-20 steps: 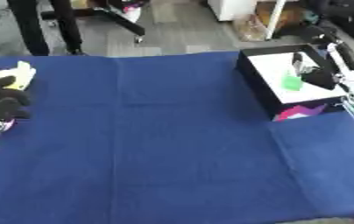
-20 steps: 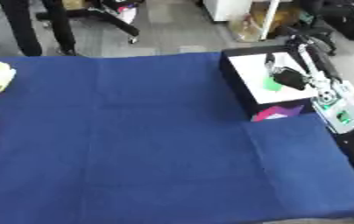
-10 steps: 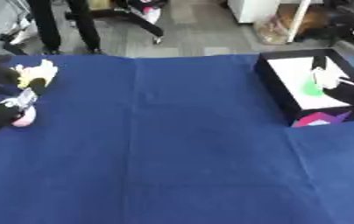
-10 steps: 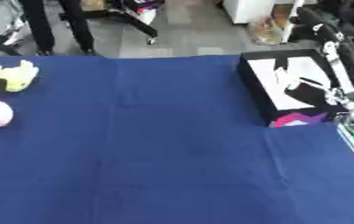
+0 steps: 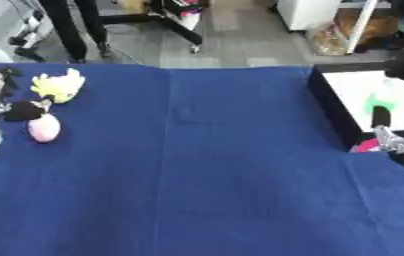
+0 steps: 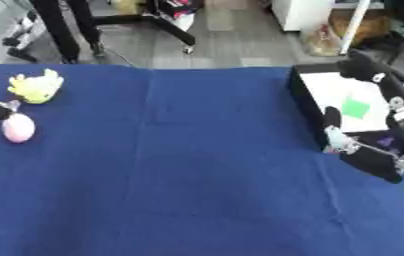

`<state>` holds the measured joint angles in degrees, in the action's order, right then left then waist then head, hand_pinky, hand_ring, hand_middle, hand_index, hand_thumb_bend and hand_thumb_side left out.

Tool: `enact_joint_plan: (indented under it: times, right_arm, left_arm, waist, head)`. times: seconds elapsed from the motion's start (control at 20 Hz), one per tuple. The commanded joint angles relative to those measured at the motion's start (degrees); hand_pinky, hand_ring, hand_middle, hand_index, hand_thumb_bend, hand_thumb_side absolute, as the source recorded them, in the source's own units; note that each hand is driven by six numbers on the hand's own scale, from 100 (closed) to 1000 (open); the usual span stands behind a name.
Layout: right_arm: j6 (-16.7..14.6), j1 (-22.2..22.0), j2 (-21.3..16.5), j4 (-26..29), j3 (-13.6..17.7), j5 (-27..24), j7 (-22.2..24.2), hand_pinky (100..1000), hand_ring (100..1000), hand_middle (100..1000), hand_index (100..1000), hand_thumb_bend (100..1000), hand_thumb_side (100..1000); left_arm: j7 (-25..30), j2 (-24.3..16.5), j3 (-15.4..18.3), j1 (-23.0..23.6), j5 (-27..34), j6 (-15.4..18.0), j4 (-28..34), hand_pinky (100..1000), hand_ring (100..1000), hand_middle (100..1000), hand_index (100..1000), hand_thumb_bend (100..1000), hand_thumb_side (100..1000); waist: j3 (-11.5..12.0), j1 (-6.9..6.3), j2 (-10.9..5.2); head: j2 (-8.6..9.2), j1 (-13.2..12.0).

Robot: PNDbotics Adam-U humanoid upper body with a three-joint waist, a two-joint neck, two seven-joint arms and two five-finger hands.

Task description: Pick up the objects with one hand, pass them to the other hand, and then place them into the box on the other side of the table.

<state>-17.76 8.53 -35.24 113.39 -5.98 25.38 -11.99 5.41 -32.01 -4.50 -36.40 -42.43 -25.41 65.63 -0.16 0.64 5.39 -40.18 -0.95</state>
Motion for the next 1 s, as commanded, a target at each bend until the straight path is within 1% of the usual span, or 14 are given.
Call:
enact_joint_plan:
  times: [0.05, 0.25, 0.4, 0.6, 0.65, 0.7, 0.75, 0.8, 0.85, 1.0]
  right_arm:
    - [-0.7, 0.37, -0.55, 1.2, 0.09, 0.29, 0.25, 821, 793, 808, 1000, 100, 168]
    - [-0.59, 0.31, -0.4, 1.2, 0.07, -0.02, 0.43, 821, 792, 805, 1000, 100, 168]
    - [-0.44, 0.21, -0.31, 1.2, 0.06, -0.19, 0.54, 820, 791, 805, 1000, 100, 171]
    - [-0.31, 0.06, -0.25, 1.2, -0.02, -0.26, 0.7, 820, 791, 805, 1000, 100, 175]
    - [-0.28, 0.01, -0.23, 1.2, -0.04, -0.27, 0.72, 820, 791, 805, 1000, 100, 175]
    - [-0.22, -0.04, -0.2, 1.2, -0.05, -0.28, 0.76, 820, 791, 804, 1000, 100, 177]
    - [-0.15, -0.09, -0.18, 1.2, -0.08, -0.3, 0.81, 820, 790, 804, 1000, 100, 178]
    - [-0.09, -0.14, -0.17, 1.2, -0.11, -0.35, 0.86, 820, 790, 804, 1000, 100, 179]
    - [-0.05, -0.17, -0.15, 1.2, -0.15, -0.39, 0.92, 820, 790, 804, 1000, 100, 180]
    - [0.07, -0.27, -0.07, 1.2, -0.22, -0.54, 1.04, 819, 790, 803, 1000, 100, 183]
  left_arm:
    - [3.9, -0.46, -0.18, -2.33, -3.84, 1.26, -4.59, 759, 678, 667, 851, 329, 290]
    - [9.74, -0.2, -0.28, -3.03, -7.59, 3.21, -6.53, 783, 697, 695, 864, 305, 287]
    - [13.23, -0.38, -0.02, -2.72, -9.15, 4.15, -6.53, 785, 690, 690, 858, 253, 260]
    - [14.83, -0.53, 0.22, -2.11, -10.62, 4.35, -6.63, 775, 652, 646, 820, 100, 163]
    - [14.93, -0.55, 0.23, -2.01, -10.95, 4.36, -6.7, 775, 652, 646, 820, 100, 163]
    - [14.91, -0.59, 0.25, -1.9, -11.32, 4.32, -6.81, 753, 609, 593, 778, 100, 105]
    - [14.8, -0.6, 0.27, -1.81, -11.67, 4.27, -6.92, 731, 576, 558, 743, 100, 105]
    - [14.51, -0.65, 0.33, -1.72, -12.07, 4.19, -6.99, 700, 535, 515, 700, 100, 133]
    - [14.13, -0.68, 0.38, -1.63, -12.43, 4.14, -7.03, 651, 481, 451, 637, 100, 172]
    - [12.26, -0.81, 0.72, -1.32, -12.38, 3.98, -6.59, 559, 396, 334, 519, 100, 211]
  waist:
    - [-0.24, 0.08, -0.82]
    - [-0.34, 0.11, -0.79]
    - [-0.25, 0.09, -0.79]
    - [-0.13, 0.13, -0.78]
    - [-0.11, 0.14, -0.79]
    - [-0.08, 0.15, -0.78]
    - [-0.05, 0.17, -0.78]
    - [-0.03, 0.18, -0.78]
    - [-0.01, 0.18, -0.79]
    - [0.07, 0.2, -0.8]
  head:
    - [0.43, -0.56]
    - [0.24, -0.6]
    - [0.16, -0.5]
    - [0.09, -0.43]
    - [0.06, -0.44]
    - [0.04, -0.46]
    - [0.03, -0.47]
    - [0.0, -0.48]
    - [-0.03, -0.49]
    - [-0.1, -0.39]
